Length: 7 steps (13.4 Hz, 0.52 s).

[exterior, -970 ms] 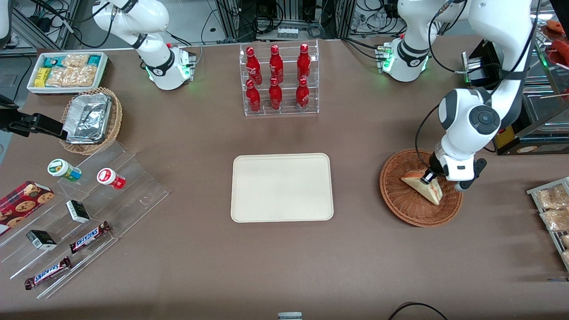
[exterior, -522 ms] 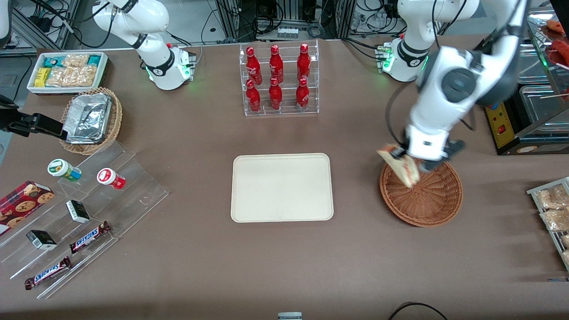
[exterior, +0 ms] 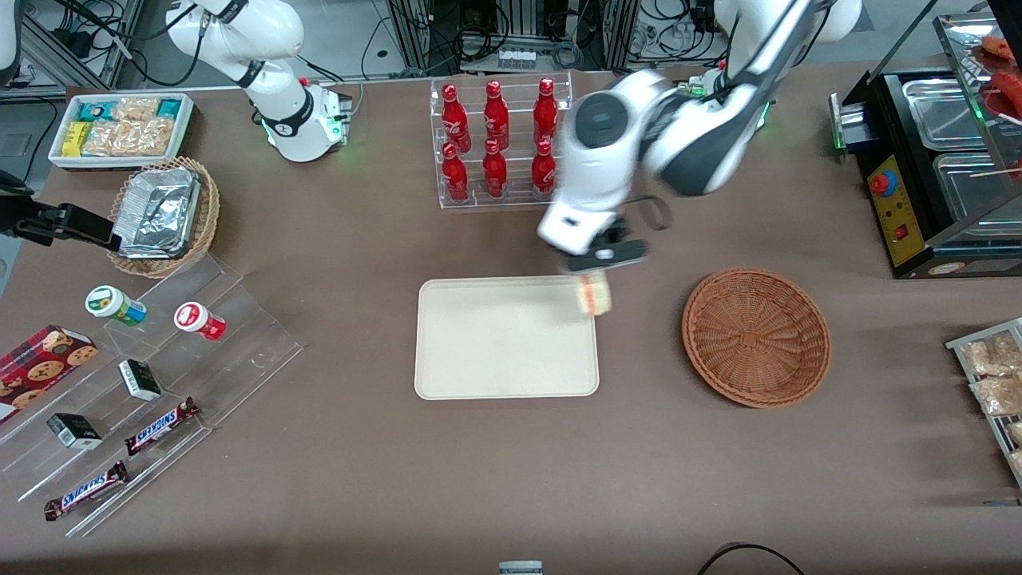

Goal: Place sandwich from basket to tray
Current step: 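Carry the sandwich with the left gripper over the white tray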

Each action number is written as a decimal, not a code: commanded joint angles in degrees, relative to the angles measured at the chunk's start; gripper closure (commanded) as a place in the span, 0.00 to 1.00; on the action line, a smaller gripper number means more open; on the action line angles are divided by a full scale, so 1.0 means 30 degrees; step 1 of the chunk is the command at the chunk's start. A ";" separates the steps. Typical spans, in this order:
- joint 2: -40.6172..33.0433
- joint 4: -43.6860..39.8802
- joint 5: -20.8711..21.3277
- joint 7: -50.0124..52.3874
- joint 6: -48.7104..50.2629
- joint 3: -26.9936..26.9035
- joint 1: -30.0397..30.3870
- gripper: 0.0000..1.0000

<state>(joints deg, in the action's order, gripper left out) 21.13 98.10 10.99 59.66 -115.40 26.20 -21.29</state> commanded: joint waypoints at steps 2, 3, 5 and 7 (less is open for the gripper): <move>0.6159 -0.6121 0.2188 0.1145 0.0410 -0.0326 -0.2511 1.00; 0.6777 -0.6244 0.3067 0.1177 0.0264 -0.0298 -0.2542 1.00; 0.7745 -0.6245 0.3806 0.1003 -0.1311 -0.0297 -0.2805 1.00; 0.8508 -0.6361 0.4534 0.1060 -0.2281 -0.0327 -0.2865 1.00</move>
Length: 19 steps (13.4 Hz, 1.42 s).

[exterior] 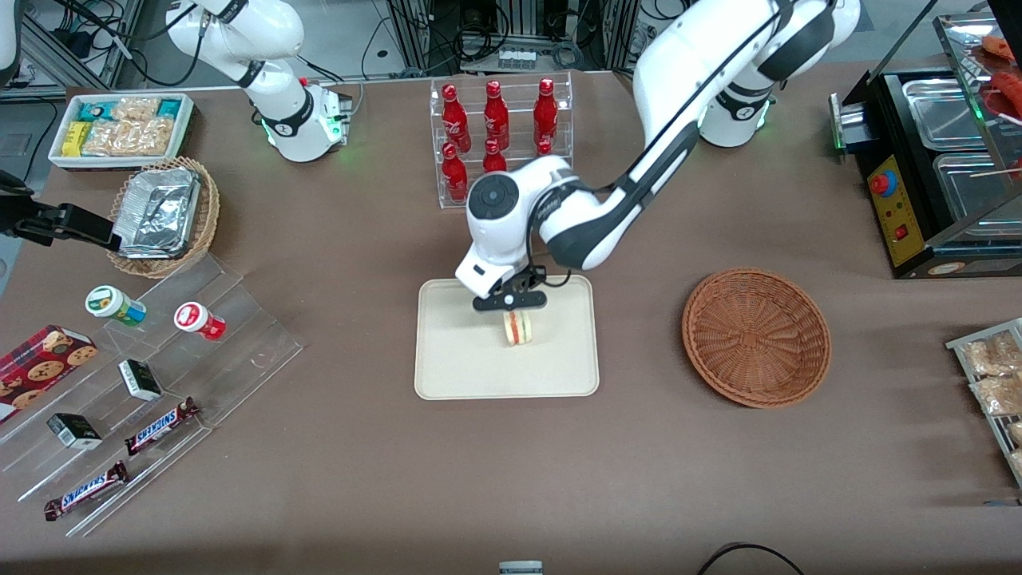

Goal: Place sandwich from basket to tray
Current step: 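Carry the sandwich with the left gripper over the white tray, then set the sandwich on the tray, open the left gripper, raise it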

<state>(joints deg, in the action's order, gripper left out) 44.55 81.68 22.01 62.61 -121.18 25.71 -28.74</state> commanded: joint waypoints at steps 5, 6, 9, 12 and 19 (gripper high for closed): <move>0.1440 -0.1092 0.2067 0.0135 -0.2086 -0.0161 -0.0643 0.61; 0.1382 -0.1092 0.2156 -0.0010 -0.2029 -0.0161 -0.0643 0.01; 0.0827 -0.1092 0.2099 0.0134 -0.0104 -0.0161 -0.0381 0.01; -0.2182 -0.0945 0.0818 0.0223 0.3407 -0.0103 0.0758 0.01; -0.8425 -0.0596 -0.1411 -0.3897 1.0854 -0.0102 0.4360 0.01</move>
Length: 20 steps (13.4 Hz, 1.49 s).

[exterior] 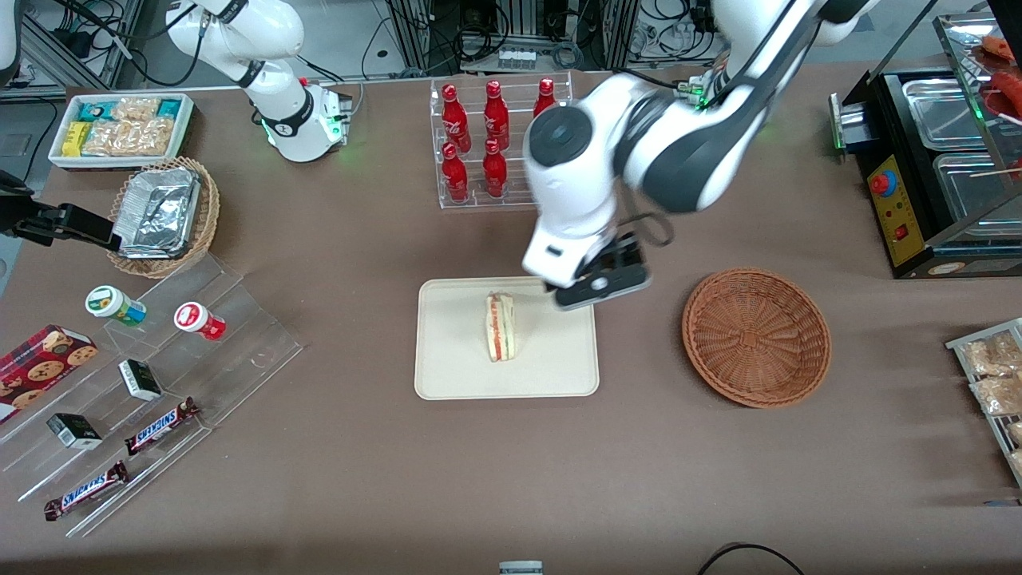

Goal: Place sandwich from basket to tray

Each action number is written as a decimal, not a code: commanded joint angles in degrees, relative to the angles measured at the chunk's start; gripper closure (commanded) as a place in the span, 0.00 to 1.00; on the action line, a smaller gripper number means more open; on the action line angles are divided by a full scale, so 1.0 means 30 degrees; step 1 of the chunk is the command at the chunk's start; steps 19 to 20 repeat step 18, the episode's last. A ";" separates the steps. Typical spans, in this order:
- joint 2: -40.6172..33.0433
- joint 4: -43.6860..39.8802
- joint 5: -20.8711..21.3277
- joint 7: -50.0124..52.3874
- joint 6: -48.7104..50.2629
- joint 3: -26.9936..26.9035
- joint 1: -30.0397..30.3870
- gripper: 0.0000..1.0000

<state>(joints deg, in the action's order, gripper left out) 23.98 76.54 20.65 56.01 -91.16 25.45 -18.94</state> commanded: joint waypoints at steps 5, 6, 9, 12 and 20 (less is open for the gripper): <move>-0.6169 0.3107 -0.3892 -0.8344 0.2870 -0.1650 0.3852 0.01; -0.6845 0.3371 -0.4302 -0.9604 0.3166 -0.2701 0.3852 0.01; -0.8225 0.4016 -0.5214 -1.3765 0.3782 -0.5458 0.3794 0.01; -0.9514 0.5391 -0.5709 -1.6581 0.3638 -0.7859 0.3794 0.01; -0.8730 0.4900 -0.6181 -1.8406 0.3782 -0.9861 0.3794 0.01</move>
